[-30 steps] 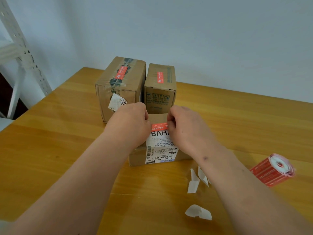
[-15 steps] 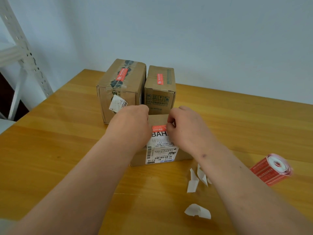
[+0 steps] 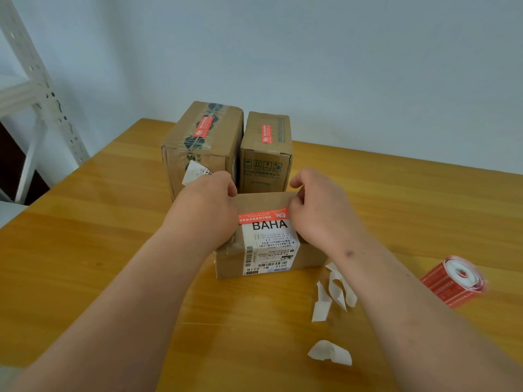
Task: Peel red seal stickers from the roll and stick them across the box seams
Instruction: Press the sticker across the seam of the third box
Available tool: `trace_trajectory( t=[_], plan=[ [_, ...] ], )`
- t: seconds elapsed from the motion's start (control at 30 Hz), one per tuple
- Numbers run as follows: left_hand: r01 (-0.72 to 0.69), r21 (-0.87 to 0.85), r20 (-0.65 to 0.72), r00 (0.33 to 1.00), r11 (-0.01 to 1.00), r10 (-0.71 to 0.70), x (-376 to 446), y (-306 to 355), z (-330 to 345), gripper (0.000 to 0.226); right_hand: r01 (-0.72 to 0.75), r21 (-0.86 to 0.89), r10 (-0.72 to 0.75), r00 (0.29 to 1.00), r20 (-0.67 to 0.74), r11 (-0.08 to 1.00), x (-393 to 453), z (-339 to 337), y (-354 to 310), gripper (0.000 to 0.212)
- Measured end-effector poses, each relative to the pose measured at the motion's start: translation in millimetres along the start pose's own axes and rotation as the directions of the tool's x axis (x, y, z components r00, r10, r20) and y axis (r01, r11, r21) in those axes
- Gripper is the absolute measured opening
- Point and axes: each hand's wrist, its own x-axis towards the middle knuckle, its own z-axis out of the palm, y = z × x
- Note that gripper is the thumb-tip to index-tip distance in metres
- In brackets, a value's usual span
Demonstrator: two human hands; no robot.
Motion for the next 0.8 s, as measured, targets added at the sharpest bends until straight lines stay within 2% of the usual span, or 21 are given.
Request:
trace_trajectory(
  t=[0.03, 0.17, 0.33, 0.5, 0.63, 0.73, 0.8],
  plan=[
    [-0.015, 0.004, -0.01, 1.0, 1.0, 0.015, -0.6, 1.7, 0.9, 0.006, -0.001, -0.006, 0.001, 1.0, -0.007, 1.0, 0.7, 0.9, -0.3, 0.018],
    [0.001, 0.051, -0.006, 1.0, 0.999, 0.0, -2.9, 8.3, 5.4, 0.023, -0.022, -0.071, 0.023, 1.0, 0.015, 0.997, 4.4, 4.1, -2.7, 0.02],
    [-0.001, -0.056, -0.021, 1.0, 0.998, 0.0, -2.5, 1.7, 9.6, 0.009, -0.069, -0.076, 0.071, 0.997, 0.02, 0.995, 8.2, 1.2, 0.5, 0.017],
    [-0.031, -0.061, -0.012, 0.999, 0.998, 0.031, -6.1, 1.3, 8.4, 0.019, -0.042, -0.08, 0.044, 0.999, 0.023, 0.996, 5.5, 2.7, 2.2, 0.017],
    [-0.016, -0.123, -0.024, 1.0, 0.992, 0.013, -7.2, -1.5, 8.3, 0.016, -0.041, -0.033, 0.042, 0.999, 0.022, 0.999, 4.6, 0.3, 5.1, 0.022],
    [0.029, -0.063, 0.001, 1.0, 0.998, -0.029, -9.4, 2.9, 8.8, 0.042, -0.012, -0.036, 0.014, 0.998, 0.066, 0.999, 0.6, 3.9, 2.4, 0.033],
    [0.052, -0.033, 0.018, 0.999, 0.998, -0.051, -10.4, 3.9, 8.5, 0.049, -0.01, -0.038, 0.013, 0.998, 0.067, 0.999, -0.7, 4.0, 2.9, 0.038]
  ],
)
